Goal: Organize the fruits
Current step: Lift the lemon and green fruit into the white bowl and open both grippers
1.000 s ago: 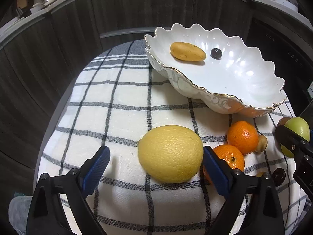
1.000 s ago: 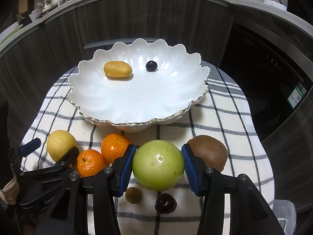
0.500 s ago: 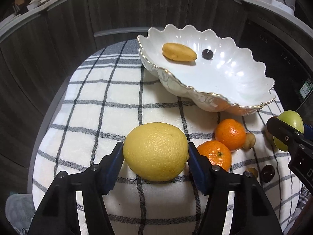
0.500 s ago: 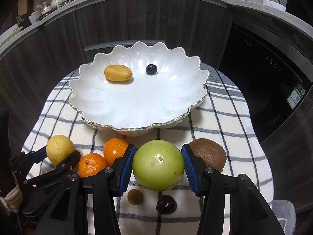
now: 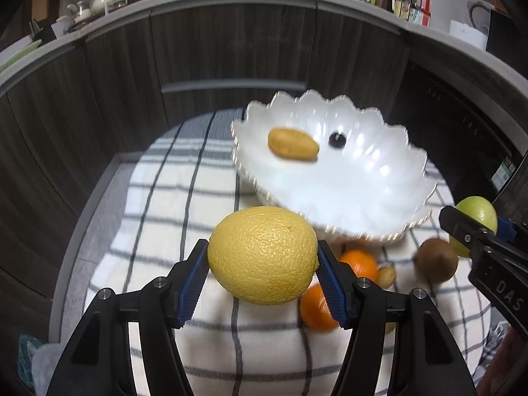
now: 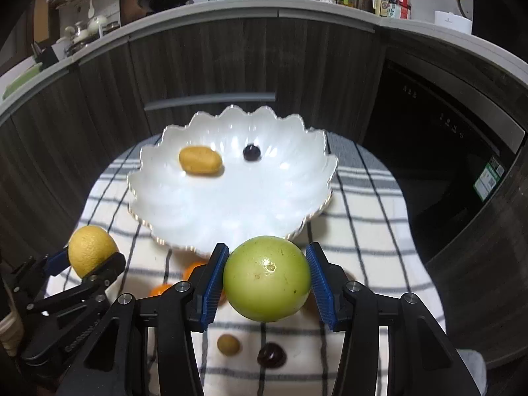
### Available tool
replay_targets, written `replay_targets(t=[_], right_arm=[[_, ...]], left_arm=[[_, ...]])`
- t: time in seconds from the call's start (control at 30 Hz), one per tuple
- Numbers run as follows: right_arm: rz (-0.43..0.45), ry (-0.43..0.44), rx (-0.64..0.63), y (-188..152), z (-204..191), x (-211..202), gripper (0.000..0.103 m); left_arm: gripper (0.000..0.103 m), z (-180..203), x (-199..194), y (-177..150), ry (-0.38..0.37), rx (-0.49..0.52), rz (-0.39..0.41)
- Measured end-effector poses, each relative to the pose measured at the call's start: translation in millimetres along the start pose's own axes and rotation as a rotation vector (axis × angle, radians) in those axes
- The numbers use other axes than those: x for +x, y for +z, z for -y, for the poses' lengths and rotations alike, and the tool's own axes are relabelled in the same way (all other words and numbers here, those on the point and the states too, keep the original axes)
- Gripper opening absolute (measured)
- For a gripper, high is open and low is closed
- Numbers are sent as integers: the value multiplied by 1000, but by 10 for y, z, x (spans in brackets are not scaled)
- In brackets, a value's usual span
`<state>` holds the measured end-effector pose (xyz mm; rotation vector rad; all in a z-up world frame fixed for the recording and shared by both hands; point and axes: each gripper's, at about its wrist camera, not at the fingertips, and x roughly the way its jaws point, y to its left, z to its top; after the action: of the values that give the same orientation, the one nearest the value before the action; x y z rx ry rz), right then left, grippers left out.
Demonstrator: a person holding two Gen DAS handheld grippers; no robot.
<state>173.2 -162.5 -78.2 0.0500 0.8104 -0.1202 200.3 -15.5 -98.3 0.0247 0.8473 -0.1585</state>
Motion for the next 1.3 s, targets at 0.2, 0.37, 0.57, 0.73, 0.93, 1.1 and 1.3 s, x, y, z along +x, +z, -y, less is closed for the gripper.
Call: replay_targets(t=[0.2, 0.37, 0.57, 0.73, 0.93, 1.1, 1.3], right_arm=[[48, 1, -1, 293, 78, -5, 49], [64, -3, 0, 529, 141, 96, 49], [39, 9, 5, 703, 190, 358, 49], [6, 20, 4, 755, 201, 636, 49], [-36, 32, 6, 800, 212, 978, 49], [-64, 49, -8, 844, 173, 1187, 49], [-89, 68, -25, 855, 124, 1319, 50]], left_arm=[[62, 88, 19, 354, -12, 12, 49], [62, 165, 146, 616, -22, 29, 70], [62, 220, 410, 786, -38, 32, 49], [63, 252, 658, 824, -35, 43, 20], [63, 220, 927, 881, -31, 40, -11], [63, 198, 1105, 889, -24, 42, -38], [65, 175, 1212, 863, -5, 39, -82]])
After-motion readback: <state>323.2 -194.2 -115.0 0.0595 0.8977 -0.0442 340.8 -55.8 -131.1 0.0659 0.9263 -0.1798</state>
